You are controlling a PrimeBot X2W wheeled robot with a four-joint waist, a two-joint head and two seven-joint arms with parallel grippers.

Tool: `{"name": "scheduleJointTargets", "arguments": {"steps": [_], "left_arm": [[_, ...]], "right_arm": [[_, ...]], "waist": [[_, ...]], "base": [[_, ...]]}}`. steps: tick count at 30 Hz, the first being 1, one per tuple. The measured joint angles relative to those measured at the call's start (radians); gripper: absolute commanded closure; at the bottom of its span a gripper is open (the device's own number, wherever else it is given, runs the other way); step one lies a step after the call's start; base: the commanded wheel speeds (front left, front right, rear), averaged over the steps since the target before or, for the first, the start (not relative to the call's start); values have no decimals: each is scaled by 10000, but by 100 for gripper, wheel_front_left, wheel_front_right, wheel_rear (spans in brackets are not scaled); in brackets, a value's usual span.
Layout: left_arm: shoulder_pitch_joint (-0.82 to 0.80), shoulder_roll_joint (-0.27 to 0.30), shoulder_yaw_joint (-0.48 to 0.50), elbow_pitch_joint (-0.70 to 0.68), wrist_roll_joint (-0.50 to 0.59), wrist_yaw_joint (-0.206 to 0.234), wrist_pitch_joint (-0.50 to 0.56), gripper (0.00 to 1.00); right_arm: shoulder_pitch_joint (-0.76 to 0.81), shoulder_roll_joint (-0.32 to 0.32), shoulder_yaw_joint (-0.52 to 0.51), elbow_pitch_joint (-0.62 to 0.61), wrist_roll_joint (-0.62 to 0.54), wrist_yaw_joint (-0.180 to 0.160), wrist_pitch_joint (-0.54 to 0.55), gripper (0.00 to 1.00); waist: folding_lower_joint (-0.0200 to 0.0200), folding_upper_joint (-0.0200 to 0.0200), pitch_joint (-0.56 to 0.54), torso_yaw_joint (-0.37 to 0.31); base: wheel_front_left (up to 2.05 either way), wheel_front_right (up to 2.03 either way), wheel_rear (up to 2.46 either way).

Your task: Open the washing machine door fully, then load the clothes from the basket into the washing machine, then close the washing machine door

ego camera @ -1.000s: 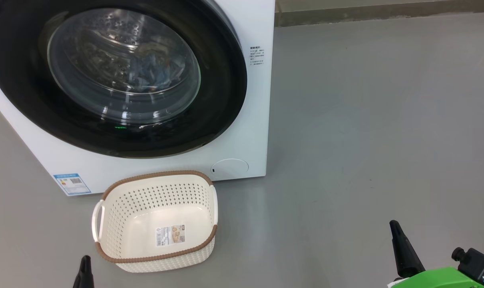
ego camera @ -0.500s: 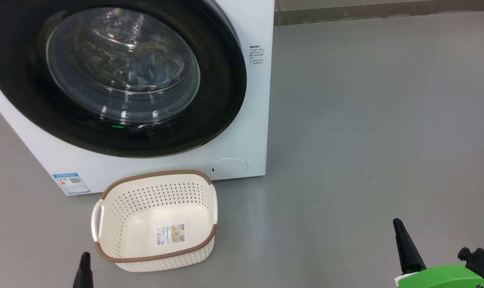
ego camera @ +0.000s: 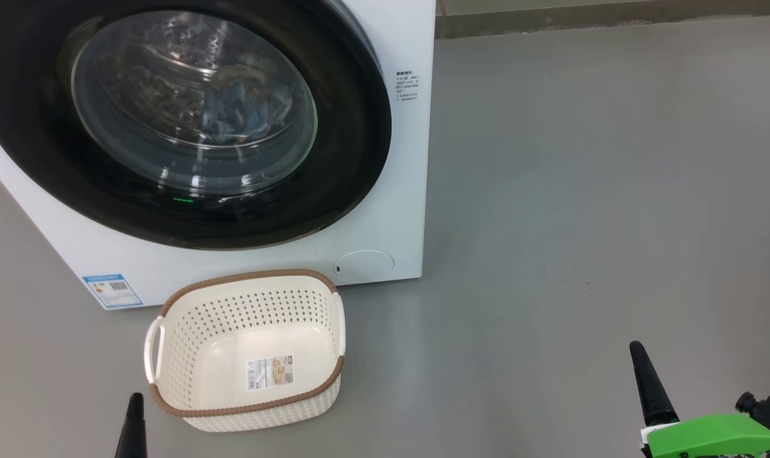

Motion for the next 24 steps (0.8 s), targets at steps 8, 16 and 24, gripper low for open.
{"name": "scheduleJointTargets", "arguments": {"steps": [8,16,24], "left_arm": [[-221,4,19,119,-999,0,261,100],[-373,10,44,232,-1850,0,466,100],[-607,12,77,314,-2683,0,702,100]], "right_arm": [[-15,-6,-67,52,976,-2,249,100],[-61,-8,-151,100,1871,-2,514,100],[-221,-10,-272,150,2780,-4,715,100]], "waist": [[0,0,20,-10],[0,0,38,-19],[0,0,55,-28]], "base": [[0,0,0],[0,0,0],[0,0,0]]}}
